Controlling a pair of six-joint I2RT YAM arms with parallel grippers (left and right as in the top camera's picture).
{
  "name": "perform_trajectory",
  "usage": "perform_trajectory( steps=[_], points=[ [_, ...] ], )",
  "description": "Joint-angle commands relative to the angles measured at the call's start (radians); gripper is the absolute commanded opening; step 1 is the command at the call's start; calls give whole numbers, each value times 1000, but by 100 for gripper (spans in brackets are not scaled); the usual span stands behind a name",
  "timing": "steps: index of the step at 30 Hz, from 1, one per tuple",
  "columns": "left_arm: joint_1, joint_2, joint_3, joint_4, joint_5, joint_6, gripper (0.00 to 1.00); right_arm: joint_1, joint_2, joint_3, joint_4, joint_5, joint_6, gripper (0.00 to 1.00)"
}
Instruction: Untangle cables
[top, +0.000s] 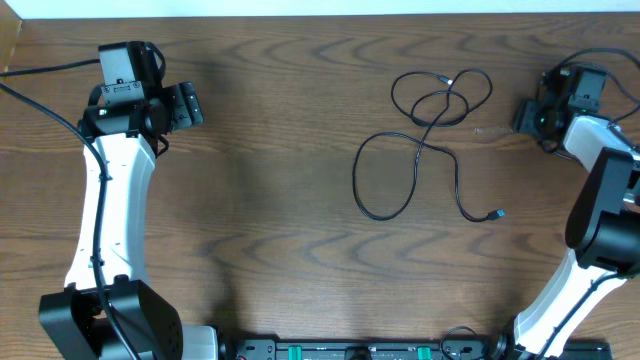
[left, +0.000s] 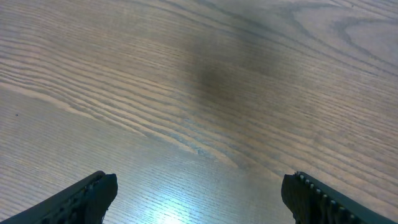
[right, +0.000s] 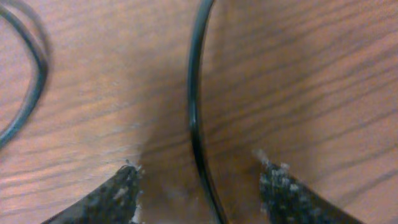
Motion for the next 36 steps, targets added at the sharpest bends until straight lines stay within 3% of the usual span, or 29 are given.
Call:
perform_trajectory(
  steps=[1,6,10,16,23,29,36],
  points=[
    [3,-14,-6,-4,-5,-5,90,0,33,1,-8,13,-31,32],
    [3,-14,-6,-4,-5,-5,90,-1,17,1,-3,16,-34,21],
    [3,-14,-6,-4,-5,-5,90,-1,-34,1,-27,16,-138,1],
    [3,-14,-7,-3,-5,-5,90,0,-177,1,-114,160,-328,1],
    [3,-14,-6,-4,-5,-5,90,-25,-308,1,-160,354,-686,1],
    [3,-14,-6,-3,-5,-5,90,-83,-312,1,-145,347,-896,1],
    [3,-14,-6,-4,-5,-5,90,-209,-296,1,-106,177,-1292,1]
  ],
)
